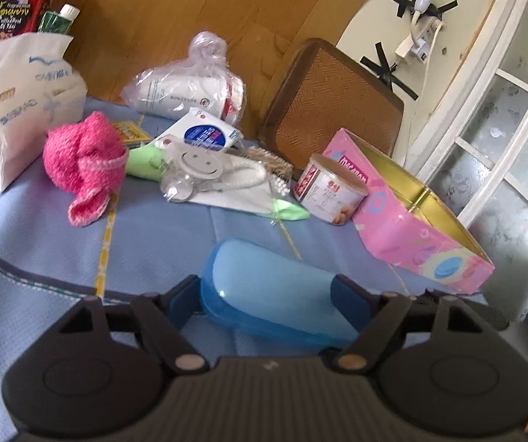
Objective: Organize soft objects
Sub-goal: 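Grasp the blue glasses case with the right gripper and lift it, then drop the blue glasses case into the pink tin with the right gripper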
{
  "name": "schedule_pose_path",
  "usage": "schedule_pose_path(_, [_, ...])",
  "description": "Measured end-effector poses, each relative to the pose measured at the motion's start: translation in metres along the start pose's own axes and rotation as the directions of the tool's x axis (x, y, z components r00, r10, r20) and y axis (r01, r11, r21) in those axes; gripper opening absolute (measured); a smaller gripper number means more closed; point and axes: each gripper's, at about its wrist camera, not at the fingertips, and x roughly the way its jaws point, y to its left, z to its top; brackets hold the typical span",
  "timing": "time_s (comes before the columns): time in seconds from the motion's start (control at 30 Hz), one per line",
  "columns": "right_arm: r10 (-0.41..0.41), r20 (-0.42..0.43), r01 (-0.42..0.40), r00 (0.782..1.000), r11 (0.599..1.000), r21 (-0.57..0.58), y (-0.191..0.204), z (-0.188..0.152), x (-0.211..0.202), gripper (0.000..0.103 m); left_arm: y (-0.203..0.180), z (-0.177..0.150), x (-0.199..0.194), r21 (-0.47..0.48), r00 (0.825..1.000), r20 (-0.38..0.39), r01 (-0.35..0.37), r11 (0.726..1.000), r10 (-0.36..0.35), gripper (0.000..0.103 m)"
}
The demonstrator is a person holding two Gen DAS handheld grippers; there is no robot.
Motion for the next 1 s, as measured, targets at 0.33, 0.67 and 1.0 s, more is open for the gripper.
schedule_pose_path(0.33, [-0.192, 0.216, 0.193, 0.957, 0.981, 0.017, -0.045, 0.006, -0.063, 0.073, -0.098, 0.057, 0.03, 0.192, 0.994, 0.043, 0.09, 0.977, -0.1, 0.079])
schedule_pose_path(0.67, [-0.409, 0.211, 0.381, 0.888, 0.911, 0.16, -0.147, 0.002, -0.093, 0.074, -0.195, 0.089, 0.135, 0.293, 0.986, -0.017, 0.163, 0.942, -0.166, 0.081])
schedule_pose_path(1.0, [-0.503, 0.205, 0.429, 0.84, 0.845, 0.319, -0.181, -0.007, -0.082, 0.077, -0.174, 0.072, 0.11, 0.305, 0.987, -0.019, 0.158, 0.939, -0.159, 0.082])
